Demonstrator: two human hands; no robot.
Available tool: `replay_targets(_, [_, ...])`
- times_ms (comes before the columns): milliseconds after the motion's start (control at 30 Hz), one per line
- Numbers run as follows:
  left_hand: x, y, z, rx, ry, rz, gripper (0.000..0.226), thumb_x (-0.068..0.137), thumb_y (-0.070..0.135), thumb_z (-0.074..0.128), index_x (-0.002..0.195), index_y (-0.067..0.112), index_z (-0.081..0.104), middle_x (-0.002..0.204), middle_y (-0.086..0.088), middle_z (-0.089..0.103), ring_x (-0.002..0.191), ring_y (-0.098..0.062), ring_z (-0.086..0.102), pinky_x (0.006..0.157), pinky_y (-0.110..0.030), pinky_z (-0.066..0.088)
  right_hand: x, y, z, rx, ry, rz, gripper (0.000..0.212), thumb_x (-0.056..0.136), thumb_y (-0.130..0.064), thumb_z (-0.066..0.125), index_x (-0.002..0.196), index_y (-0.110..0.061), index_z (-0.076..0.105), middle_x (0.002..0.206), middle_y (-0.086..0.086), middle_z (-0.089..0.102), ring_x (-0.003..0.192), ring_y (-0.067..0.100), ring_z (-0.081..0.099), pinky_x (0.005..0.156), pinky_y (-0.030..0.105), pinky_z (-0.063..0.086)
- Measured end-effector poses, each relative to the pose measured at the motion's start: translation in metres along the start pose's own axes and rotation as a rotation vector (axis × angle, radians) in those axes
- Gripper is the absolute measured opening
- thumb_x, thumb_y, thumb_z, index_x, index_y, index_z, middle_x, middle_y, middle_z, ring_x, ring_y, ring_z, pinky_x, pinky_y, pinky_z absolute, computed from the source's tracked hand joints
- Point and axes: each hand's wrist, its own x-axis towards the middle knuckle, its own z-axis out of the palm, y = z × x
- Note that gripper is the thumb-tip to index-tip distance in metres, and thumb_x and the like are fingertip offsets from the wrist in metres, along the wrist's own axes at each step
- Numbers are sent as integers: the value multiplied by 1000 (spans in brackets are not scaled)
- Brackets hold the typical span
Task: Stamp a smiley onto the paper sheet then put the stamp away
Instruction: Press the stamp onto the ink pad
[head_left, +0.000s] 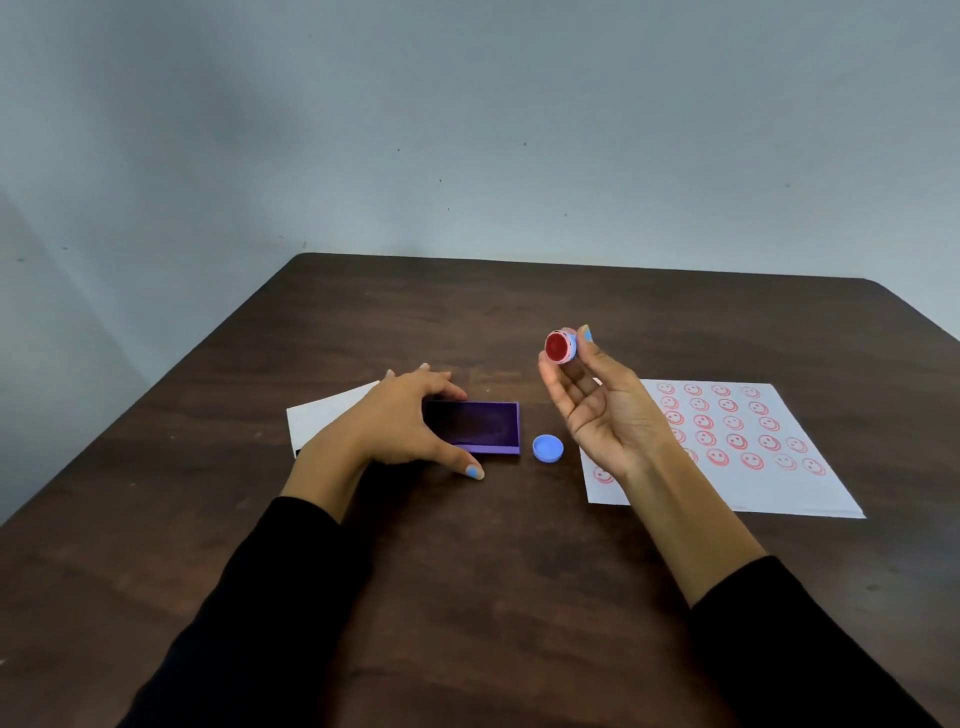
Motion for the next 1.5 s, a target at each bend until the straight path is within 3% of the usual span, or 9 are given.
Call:
replay_targets(133, [-1,0,-3,0,-12,11,79,49,52,83,120,30,56,150,3,35,143,-14,14,116,-48,-5,8,4,2,-162,1,-75,20,71,-13,70,89,-5,69,86,12,75,89,23,71,75,30,60])
replay_targets(300, [-1,2,-1,-37,31,20,73,45,51,84,111,33,61,148,2,38,142,-14,18,117,-49,5,10,25,4,-904,28,-482,12,72,-13,78,80,-19,70,72,-8,73,74,8,71,67,16,54])
replay_targets(500, [-1,1,5,-99,95,50,64,39,49,86,98,45,61,145,5,43,138,-10,25,108,-33,19,11,47,-3,-1371,-116,-614,18,71,-25,78,87,-25,70,77,-21,65,79,-4,64,71,9,51])
replay_targets(633, [-1,0,7,-4,86,57,72,46,51,84,112,35,61,146,2,41,141,-12,18,114,-44,-9,7,51,-4,-1458,-187,-676,22,70,-27,78,90,-25,70,82,-19,65,79,-10,60,71,2,44])
replay_targets(867, [-2,3,1,20,51,48,75,52,47,84,120,28,59,148,2,39,142,-14,17,113,-47,-11,3,49,2,-1564,-208,-713,22,72,-28,77,93,-25,70,90,-5,74,78,3,60,69,7,44])
replay_targets(1000, [-4,5,1,-13,70,48,74,51,44,85,119,30,60,147,0,39,142,-14,18,113,-46,-11,-4,49,5,-1546,-215,-753,22,76,-13,72,97,-14,71,92,4,74,82,15,66,91,37,52])
replay_targets(1133, [-5,6,1,-32,73,49,72,51,42,85,117,29,61,148,-1,39,142,-15,18,115,-47,-9,-3,50,8,-1574,-203,-720,22,76,-9,72,98,-12,72,93,7,75,91,24,67,97,43,48])
replay_targets(1333, [-5,5,1,-49,78,47,67,51,41,86,113,29,63,147,0,40,141,-15,20,116,-47,-7,-1,50,11,-1555,-154,-659,15,72,-16,77,86,-14,71,84,4,73,76,15,64,68,13,42])
replay_targets(1500, [-5,5,1,-70,79,40,69,50,40,87,113,27,63,147,0,40,141,-14,20,116,-51,0,-1,50,12,-1597,-153,-665,15,72,-17,77,83,-12,67,83,6,71,75,18,62,66,18,42])
